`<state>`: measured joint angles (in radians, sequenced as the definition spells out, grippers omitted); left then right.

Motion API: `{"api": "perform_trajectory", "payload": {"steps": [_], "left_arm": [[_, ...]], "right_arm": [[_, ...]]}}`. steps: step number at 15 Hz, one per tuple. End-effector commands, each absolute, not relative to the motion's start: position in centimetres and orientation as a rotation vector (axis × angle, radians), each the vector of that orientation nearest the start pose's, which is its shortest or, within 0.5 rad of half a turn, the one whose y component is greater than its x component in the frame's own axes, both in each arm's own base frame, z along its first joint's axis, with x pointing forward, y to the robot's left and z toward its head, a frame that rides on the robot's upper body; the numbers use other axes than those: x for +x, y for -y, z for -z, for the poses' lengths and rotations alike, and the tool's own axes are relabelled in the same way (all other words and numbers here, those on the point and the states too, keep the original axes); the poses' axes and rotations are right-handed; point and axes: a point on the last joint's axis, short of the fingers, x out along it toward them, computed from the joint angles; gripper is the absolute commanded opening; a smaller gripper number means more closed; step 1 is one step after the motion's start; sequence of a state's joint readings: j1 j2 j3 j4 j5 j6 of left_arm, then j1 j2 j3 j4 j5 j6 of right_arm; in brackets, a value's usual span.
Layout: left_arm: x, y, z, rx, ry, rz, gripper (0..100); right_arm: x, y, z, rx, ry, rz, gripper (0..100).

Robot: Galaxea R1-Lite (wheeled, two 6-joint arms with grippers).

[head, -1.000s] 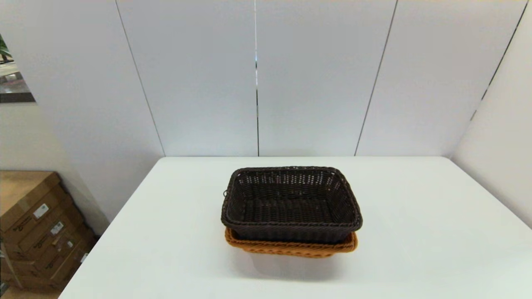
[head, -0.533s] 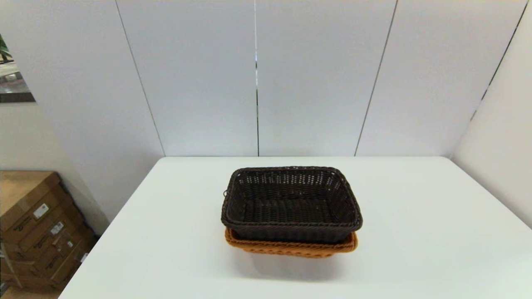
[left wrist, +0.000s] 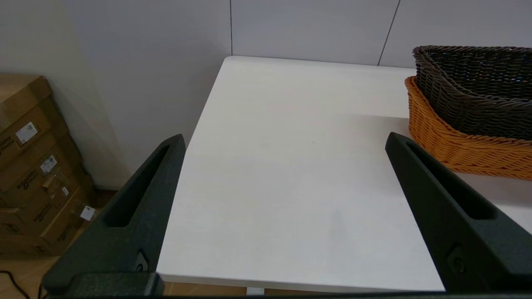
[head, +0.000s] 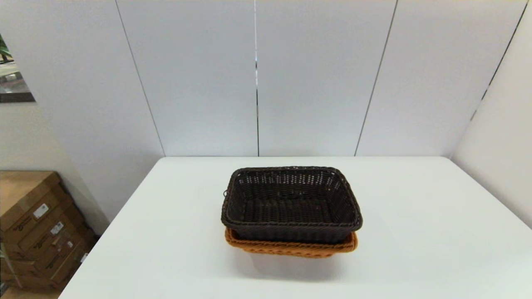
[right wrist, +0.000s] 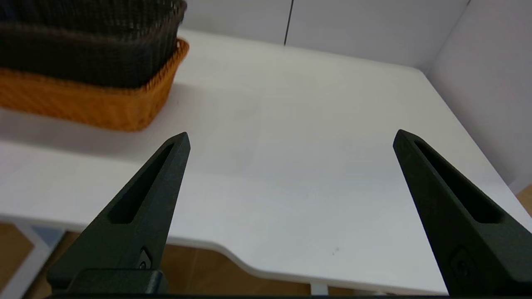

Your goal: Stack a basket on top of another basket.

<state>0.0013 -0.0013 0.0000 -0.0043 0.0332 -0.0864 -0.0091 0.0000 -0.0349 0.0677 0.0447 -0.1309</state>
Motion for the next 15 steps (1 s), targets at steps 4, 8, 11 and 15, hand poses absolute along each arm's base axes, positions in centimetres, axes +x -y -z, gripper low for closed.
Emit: {"api": "perform_trajectory", "payload": {"steps": [4, 8, 11, 15], "left_arm": [[-2.28, -0.07, -7.55, -0.088, 0.006, -0.035, 100], [-2.28, -0.07, -7.55, -0.088, 0.006, -0.035, 100], [-2.28, -0.07, -7.55, -0.088, 0.006, -0.035, 100], [-2.28, -0.07, -7.55, -0.088, 0.006, -0.035, 100]], "right_arm": [[-2.28, -0.11, -7.56, -0.115, 0.003, -0.032, 100], [-2.29, -0.11, -7.58, -0.104, 0.006, -0.032, 100], [-2.28, -0.09, -7.58, -0.034, 0.003, -0.02, 100], [-2.28, -0.07, -7.58, -0.026, 0.003, -0.011, 100]]}}
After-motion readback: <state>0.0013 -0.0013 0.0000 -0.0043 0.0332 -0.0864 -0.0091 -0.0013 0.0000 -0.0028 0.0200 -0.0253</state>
